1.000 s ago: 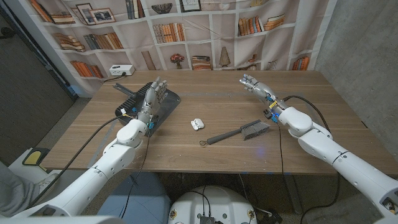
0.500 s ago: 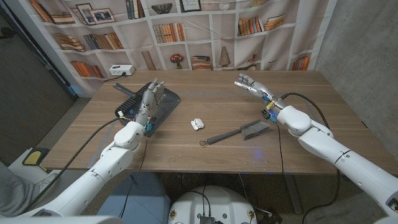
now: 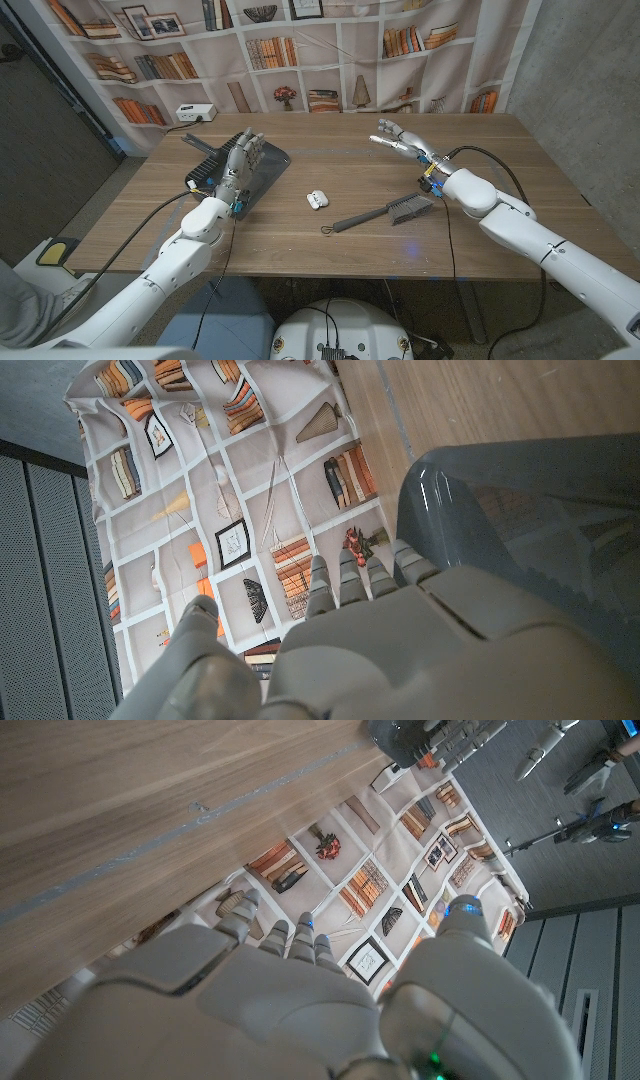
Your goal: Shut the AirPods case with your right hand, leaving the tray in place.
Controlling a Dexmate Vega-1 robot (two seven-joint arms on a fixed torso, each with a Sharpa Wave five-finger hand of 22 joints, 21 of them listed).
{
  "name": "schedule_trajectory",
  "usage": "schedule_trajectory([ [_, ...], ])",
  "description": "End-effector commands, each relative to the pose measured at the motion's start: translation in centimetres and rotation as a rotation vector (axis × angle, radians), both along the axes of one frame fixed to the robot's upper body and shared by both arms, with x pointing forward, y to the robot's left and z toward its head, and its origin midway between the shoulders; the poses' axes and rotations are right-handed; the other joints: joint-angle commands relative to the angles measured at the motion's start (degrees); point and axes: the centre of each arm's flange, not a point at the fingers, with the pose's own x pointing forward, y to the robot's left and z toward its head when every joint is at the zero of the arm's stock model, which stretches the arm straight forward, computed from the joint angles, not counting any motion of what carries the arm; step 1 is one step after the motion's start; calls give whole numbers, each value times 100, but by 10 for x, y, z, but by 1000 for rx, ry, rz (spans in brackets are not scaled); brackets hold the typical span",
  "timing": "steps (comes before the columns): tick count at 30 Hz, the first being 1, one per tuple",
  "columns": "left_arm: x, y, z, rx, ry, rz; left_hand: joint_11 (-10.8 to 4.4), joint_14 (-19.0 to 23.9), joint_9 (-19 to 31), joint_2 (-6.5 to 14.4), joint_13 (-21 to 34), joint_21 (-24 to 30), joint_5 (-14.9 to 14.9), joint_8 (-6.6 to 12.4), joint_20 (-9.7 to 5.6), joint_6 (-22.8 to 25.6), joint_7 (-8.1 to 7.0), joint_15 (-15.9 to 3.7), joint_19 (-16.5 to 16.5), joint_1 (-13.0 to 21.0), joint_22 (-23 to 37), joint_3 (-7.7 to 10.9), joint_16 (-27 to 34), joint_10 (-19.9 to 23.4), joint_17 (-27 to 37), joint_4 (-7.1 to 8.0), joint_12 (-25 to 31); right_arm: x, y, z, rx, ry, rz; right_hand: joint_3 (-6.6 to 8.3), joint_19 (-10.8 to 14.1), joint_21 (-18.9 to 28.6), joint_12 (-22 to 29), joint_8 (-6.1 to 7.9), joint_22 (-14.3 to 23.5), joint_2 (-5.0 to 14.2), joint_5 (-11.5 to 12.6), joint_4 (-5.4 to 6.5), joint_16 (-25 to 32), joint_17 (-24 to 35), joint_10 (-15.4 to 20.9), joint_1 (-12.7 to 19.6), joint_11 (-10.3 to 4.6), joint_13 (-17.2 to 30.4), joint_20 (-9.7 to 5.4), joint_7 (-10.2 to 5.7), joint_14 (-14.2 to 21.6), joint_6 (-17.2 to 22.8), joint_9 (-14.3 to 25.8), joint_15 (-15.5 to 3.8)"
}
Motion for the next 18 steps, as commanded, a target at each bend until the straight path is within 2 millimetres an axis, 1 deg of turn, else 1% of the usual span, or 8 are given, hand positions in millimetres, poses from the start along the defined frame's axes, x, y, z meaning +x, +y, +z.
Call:
schedule_trajectory([
  [1,-4,3,-4,3,7,12,8,-17,11,23,17,53,29,-37,-3,-99,-20,-8,8,-21,16,-32,31,52,32,-1,37,-7,15,5,-110,-43,-48,26,35,38,60,-14,7,-2,-17,-44,46,-6,20,101,-44,15,9,-9,-128,-42,16,-40],
  [3,-5,4,-5,5,8,12,3,-15,11,23,17,53,29,-43,-6,-119,-18,-6,8,-21,15,-34,31,60,32,-2,38,-7,16,5,-120,-48,-52,29,80,54,69,1,6,-4,-16,-49,54,-6,44,120,-64,16,-10,-7,-109,-22,17,-55],
  [9,-6,7,-8,-8,6,15,0,45,11,24,18,66,30,-55,3,-166,-29,-2,45,-24,15,-41,52,18,32,-7,16,-10,21,6,-172,-73,-79,34,110,62,71,15,6,-9,-15,-55,67,-7,56,144,-103,17,-15,-11,-75,-8,17,-63],
  [11,-7,8,-8,-7,5,16,-24,65,11,25,18,67,30,-53,8,-171,-30,-1,48,-24,15,-44,57,-17,32,-9,0,-11,23,7,-191,-76,-84,35,113,62,68,17,5,-10,-14,-56,68,-8,49,149,-102,17,-18,-13,-71,-6,17,-63],
  [13,-8,8,-9,-7,6,18,-12,91,12,27,18,69,31,-52,10,-182,-29,2,60,-26,14,-48,61,-114,32,-13,-40,-10,25,7,-192,-74,-78,36,116,62,69,19,5,-11,-13,-58,69,-8,52,156,-106,17,-13,-19,-68,-5,17,-66],
  [14,-8,7,-9,-3,9,15,-56,96,12,29,17,69,33,-50,15,-193,-33,1,67,-27,14,-53,56,-244,32,-17,-91,-10,26,7,-195,-72,-78,37,124,64,71,20,5,-11,-13,-60,72,-8,58,162,-118,17,-14,-21,-61,-5,17,-69],
  [18,-7,4,-9,5,12,16,-43,100,12,31,17,72,33,-52,35,-206,-38,18,78,-28,14,-56,54,-256,32,-19,-95,-9,29,6,-200,-81,-80,42,160,73,74,26,5,-14,-10,-65,85,-9,70,185,-135,17,-21,-23,-24,-2,17,-80],
])
